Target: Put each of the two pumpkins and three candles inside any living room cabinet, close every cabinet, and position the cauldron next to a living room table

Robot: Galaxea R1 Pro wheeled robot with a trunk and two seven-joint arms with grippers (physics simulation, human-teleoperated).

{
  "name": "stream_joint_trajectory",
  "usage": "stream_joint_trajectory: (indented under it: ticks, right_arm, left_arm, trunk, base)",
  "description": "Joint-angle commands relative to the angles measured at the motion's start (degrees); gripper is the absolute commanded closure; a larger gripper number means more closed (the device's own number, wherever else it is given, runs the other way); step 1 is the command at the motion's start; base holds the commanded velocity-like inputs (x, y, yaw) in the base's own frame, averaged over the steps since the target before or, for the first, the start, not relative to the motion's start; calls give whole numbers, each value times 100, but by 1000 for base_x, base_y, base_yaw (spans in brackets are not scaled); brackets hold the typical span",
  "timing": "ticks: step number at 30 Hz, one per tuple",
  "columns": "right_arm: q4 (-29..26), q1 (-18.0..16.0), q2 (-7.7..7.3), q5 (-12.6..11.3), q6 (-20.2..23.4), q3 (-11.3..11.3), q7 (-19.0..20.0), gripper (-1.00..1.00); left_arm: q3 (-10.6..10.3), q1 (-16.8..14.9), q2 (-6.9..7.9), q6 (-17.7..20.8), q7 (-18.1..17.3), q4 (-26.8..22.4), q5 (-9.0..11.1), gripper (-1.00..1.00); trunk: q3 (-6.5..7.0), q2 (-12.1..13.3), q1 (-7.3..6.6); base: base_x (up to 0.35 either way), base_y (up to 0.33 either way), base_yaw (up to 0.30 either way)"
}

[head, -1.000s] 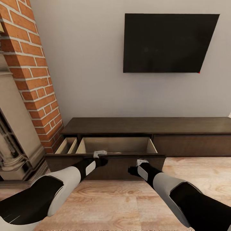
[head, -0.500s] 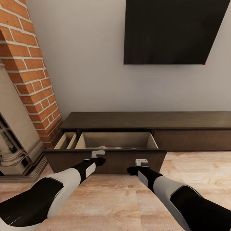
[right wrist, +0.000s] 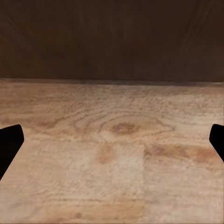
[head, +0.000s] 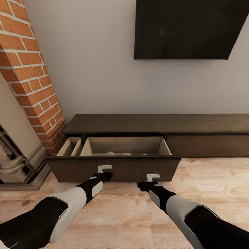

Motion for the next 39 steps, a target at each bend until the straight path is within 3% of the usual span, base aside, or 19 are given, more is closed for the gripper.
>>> stream_joint_trajectory:
  ticks: [1, 5, 14, 15, 16, 18, 23, 32, 39]
  right_arm:
    - [-5, 39, 0, -43, -169, 49, -20, -100]
    - [-6, 98, 0, -36, -537, 49, -14, -100]
    - [-6, 130, 0, -40, -642, 51, -8, -100]
    - [-6, 137, 0, -42, -646, 50, -8, -100]
    - [-9, 214, 0, -47, -698, 50, -7, -100]
    - [-12, 266, 0, -45, -855, 53, -6, -100]
    - [-7, 307, 0, -35, -1081, 58, 7, -100]
    - [-6, 312, 0, -27, -1109, 58, 10, -100]
    - [-6, 312, 0, 44, -1110, 67, 9, -100]
  left_arm:
    - [-49, -1, -3, -155, 12, 15, 45, -100]
    - [-49, 104, -3, -470, 14, 13, 46, -100]
    - [-49, 283, -3, -732, 49, 16, 39, -100]
    - [-49, 314, -3, -800, 50, 15, 39, -100]
    - [-49, 425, -3, -1130, 54, 18, 41, -100]
    - [-49, 459, -3, -1257, 55, 18, 44, -100]
    - [-49, 480, -3, -1345, 61, 22, 46, -100]
    - [-43, 490, 61, -1365, 67, 22, 53, -100]
    - [-40, 490, 65, -1365, 77, 22, 63, -100]
  trunk:
    - [-27, -4, 1]
    - [-116, -9, 11]
    - [-116, -9, 11]
    - [-116, -9, 11]
    - [-138, -11, 14]
    - [-183, -13, 19]
    - [-293, -20, 32]
    - [-493, -32, 55]
    - [-493, -32, 55]
  base:
    - [0, 0, 0]
    - [0, 0, 0]
    - [0, 0, 0]
    - [0, 0, 0]
    - [0, 0, 0]
    - [0, 0, 0]
    - [0, 0, 0]
    - [0, 0, 0]
    - [0, 0, 0]
